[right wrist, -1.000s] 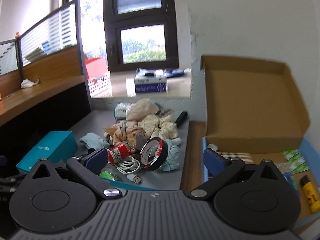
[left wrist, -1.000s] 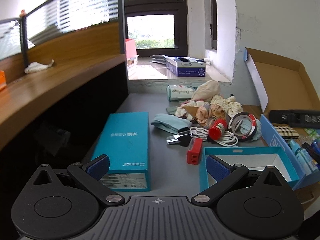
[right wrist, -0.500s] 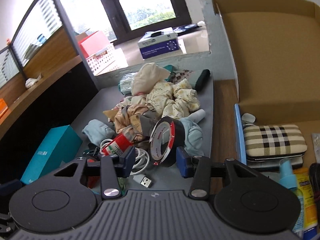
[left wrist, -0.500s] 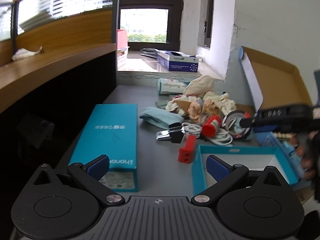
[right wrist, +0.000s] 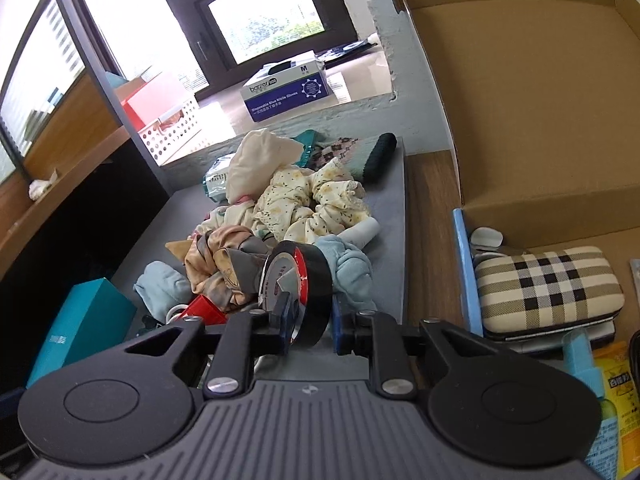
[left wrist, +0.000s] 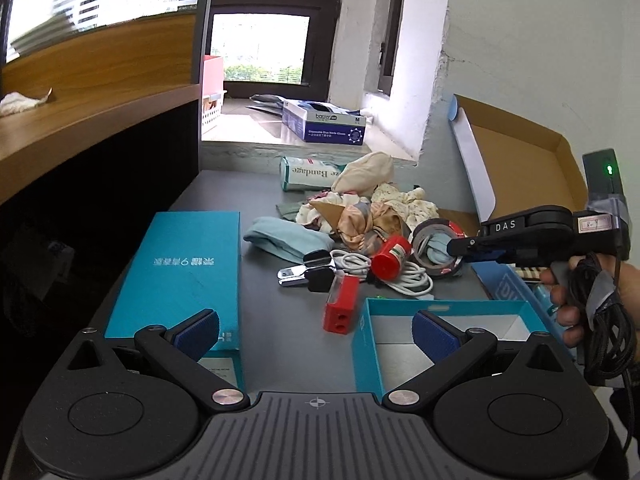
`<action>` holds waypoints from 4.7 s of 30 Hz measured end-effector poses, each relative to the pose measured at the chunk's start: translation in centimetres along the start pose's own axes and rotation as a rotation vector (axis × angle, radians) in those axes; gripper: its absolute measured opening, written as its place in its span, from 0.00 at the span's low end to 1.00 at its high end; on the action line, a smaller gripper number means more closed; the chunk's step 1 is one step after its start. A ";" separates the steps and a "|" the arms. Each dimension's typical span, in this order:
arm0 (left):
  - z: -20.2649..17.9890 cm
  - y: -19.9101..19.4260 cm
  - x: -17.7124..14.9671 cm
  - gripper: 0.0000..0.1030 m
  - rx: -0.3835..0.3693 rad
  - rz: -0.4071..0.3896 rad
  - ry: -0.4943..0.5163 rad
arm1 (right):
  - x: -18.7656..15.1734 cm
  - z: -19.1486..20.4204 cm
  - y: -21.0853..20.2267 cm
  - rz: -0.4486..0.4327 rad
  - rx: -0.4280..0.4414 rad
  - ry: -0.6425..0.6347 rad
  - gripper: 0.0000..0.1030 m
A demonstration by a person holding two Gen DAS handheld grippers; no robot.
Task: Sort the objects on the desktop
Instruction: 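Reach the right gripper to the black-and-red tape roll and grasp it, then carry the tape roll with the right gripper and lower it into the teal box, then open the right gripper to release the tape roll and withdraw, then reach the left gripper to the red cup by the white cable and grasp it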
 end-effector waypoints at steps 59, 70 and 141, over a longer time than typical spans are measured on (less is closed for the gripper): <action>0.6 -7.3 -0.9 1.00 -0.023 -0.032 -0.031 | -1.0 5.4 -8.1 0.003 -0.087 -0.212 0.20; -0.5 -7.8 -1.5 1.00 -0.011 -0.035 0.005 | -4.5 5.3 -9.3 0.080 -0.057 -0.201 0.20; -5.1 10.7 9.2 0.90 -0.327 0.430 0.059 | -6.7 4.4 -15.7 -0.032 0.103 -0.282 0.88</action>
Point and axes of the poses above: each gripper's, at about its wrist camera, not at the fingertips, and y roughly the way its jaws point, z to its left, x to its top, the point moved 3 cm from there along y, roughly the way its jaws point, and after that the axes turned 8 degrees about -y, right-handed, at the moved point
